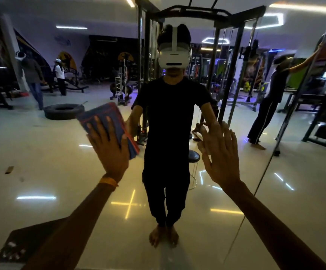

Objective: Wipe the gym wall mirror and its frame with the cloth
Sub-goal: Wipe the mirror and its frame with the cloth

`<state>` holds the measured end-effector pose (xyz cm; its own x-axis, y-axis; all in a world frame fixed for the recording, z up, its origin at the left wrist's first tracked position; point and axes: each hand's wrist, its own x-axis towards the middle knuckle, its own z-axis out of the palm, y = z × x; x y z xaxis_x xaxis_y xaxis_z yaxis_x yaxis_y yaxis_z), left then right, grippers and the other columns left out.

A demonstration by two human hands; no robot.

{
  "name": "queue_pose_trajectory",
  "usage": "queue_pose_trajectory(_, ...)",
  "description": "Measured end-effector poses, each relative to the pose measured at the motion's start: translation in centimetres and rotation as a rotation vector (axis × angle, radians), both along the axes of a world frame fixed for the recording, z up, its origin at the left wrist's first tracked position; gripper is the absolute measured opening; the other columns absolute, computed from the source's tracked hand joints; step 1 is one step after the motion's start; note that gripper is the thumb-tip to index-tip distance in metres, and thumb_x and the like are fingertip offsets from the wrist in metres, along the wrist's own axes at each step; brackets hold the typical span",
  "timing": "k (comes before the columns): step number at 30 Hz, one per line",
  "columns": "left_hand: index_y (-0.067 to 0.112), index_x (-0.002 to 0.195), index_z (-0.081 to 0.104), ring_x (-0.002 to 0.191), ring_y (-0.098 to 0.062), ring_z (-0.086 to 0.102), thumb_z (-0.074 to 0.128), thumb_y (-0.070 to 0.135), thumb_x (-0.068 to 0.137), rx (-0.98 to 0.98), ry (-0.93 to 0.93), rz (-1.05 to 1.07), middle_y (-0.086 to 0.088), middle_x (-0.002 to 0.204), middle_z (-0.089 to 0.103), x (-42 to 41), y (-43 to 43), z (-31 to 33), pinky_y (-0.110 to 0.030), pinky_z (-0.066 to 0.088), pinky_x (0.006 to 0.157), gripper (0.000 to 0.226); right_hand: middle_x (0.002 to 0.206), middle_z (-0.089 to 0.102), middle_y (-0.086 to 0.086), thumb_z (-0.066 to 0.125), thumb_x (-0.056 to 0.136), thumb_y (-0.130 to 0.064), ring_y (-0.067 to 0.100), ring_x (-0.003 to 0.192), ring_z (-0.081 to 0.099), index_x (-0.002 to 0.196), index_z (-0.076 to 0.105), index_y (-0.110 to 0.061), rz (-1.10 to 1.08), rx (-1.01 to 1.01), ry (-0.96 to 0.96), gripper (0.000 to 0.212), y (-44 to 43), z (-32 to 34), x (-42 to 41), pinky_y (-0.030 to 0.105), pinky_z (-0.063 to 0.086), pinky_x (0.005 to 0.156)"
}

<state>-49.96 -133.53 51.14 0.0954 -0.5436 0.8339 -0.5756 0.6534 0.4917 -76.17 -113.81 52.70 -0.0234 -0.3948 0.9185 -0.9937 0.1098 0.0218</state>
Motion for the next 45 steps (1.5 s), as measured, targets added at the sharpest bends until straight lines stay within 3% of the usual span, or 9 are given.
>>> queue_pose_trajectory(4, 0.019, 0.165, 0.009, 0.159, -0.038, -0.002, 0.036, 0.045, 0.106, -0.165, -0.230, -0.147, -0.007, 0.173, -0.001, -6.0, 4.2, -4.1, -0.056, -0.002, 0.128, 0.070, 0.167, 0.027, 0.019, 0.061, 0.101, -0.022, 0.039, 0.157, 0.019, 0.152, 0.048, -0.005, 0.040, 0.043, -0.008, 0.054, -0.4, -0.8, -0.2, 0.067, 0.022, 0.121)
queue_pose_trajectory(8, 0.021, 0.166, 0.003, 0.159, -0.034, -0.006, 0.033, 0.047, 0.108, -0.188, -0.301, -0.039, -0.005, 0.173, -0.007, 0.1, -0.5, -6.1, -0.058, 0.001, 0.128, 0.070, 0.167, 0.027, 0.017, 0.053, 0.106, -0.029, 0.039, 0.156, 0.021, 0.152, 0.048, -0.008, -0.019, 0.065, 0.027, 0.051, 0.4, -0.9, -2.3, 0.065, 0.022, 0.121)
queue_pose_trajectory(14, 0.005, 0.163, 0.012, 0.155, -0.051, 0.006, 0.021, 0.055, 0.109, 0.122, 0.077, 0.060, -0.028, 0.169, 0.009, 0.2, 0.0, -7.7, -0.061, 0.003, 0.127, 0.074, 0.168, 0.025, 0.019, 0.058, 0.102, -0.026, 0.040, 0.157, 0.015, 0.155, 0.044, -0.009, 0.041, 0.082, -0.017, 0.057, 0.4, -3.6, -1.8, 0.058, 0.011, 0.127)
queue_pose_trajectory(19, 0.025, 0.166, 0.000, 0.159, -0.036, -0.005, 0.028, 0.054, 0.108, -0.084, -0.257, -0.059, -0.005, 0.174, -0.007, -10.8, 7.5, -12.5, -0.057, -0.001, 0.128, 0.071, 0.168, 0.024, 0.018, 0.053, 0.103, -0.031, 0.040, 0.157, 0.014, 0.158, 0.038, -0.013, 0.033, 0.080, -0.028, 0.060, -0.6, -5.7, -0.9, 0.053, 0.003, 0.128)
queue_pose_trajectory(24, 0.027, 0.166, -0.003, 0.160, -0.028, -0.010, 0.024, 0.056, 0.109, -0.118, -0.303, -0.042, 0.002, 0.174, -0.010, -2.9, 2.9, -15.2, -0.058, -0.001, 0.127, 0.070, 0.164, 0.032, 0.020, 0.041, 0.108, -0.037, 0.042, 0.155, 0.021, 0.159, 0.032, -0.017, 0.059, 0.085, 0.043, 0.055, -0.8, -6.2, -2.7, 0.059, 0.014, 0.126)
queue_pose_trajectory(30, 0.017, 0.165, -0.001, 0.155, -0.050, 0.006, 0.020, 0.059, 0.108, 0.081, 0.000, 0.084, -0.033, 0.166, 0.014, 0.2, -0.9, -12.6, -0.066, 0.004, 0.125, 0.074, 0.165, 0.028, 0.019, 0.049, 0.104, -0.031, 0.038, 0.157, 0.016, 0.158, 0.032, -0.017, 0.075, 0.060, 0.040, 0.059, -0.7, -6.5, -2.2, 0.060, 0.015, 0.125)
queue_pose_trajectory(36, 0.023, 0.165, -0.004, 0.159, -0.036, -0.006, 0.022, 0.054, 0.109, -0.038, -0.223, -0.057, -0.002, 0.173, -0.011, -10.4, 7.3, -13.1, -0.055, -0.002, 0.128, 0.069, 0.166, 0.026, 0.019, 0.056, 0.101, -0.031, 0.038, 0.158, 0.011, 0.158, 0.034, -0.016, 0.056, 0.105, 0.056, 0.063, -1.9, -7.7, -0.6, 0.060, 0.011, 0.126)
queue_pose_trajectory(40, 0.024, 0.165, -0.005, 0.160, -0.029, -0.007, 0.023, 0.050, 0.111, -0.062, -0.237, -0.047, -0.004, 0.173, -0.008, -2.7, 2.9, -12.9, -0.054, -0.002, 0.129, 0.066, 0.166, 0.026, 0.019, 0.057, 0.102, -0.032, 0.036, 0.158, 0.009, 0.158, 0.034, -0.014, 0.029, 0.074, -0.027, 0.063, -2.5, -8.0, 0.8, 0.059, 0.011, 0.126)
queue_pose_trajectory(45, -0.003, 0.161, 0.009, 0.157, -0.048, 0.004, 0.019, 0.060, 0.108, 0.180, 0.034, 0.040, -0.028, 0.169, 0.007, 8.0, -4.0, -9.5, -0.067, 0.004, 0.125, 0.083, 0.167, 0.028, 0.019, 0.059, 0.100, -0.027, 0.041, 0.156, 0.021, 0.156, 0.039, -0.004, 0.044, 0.109, -0.065, 0.063, -3.0, -8.2, 3.2, 0.064, 0.019, 0.123)
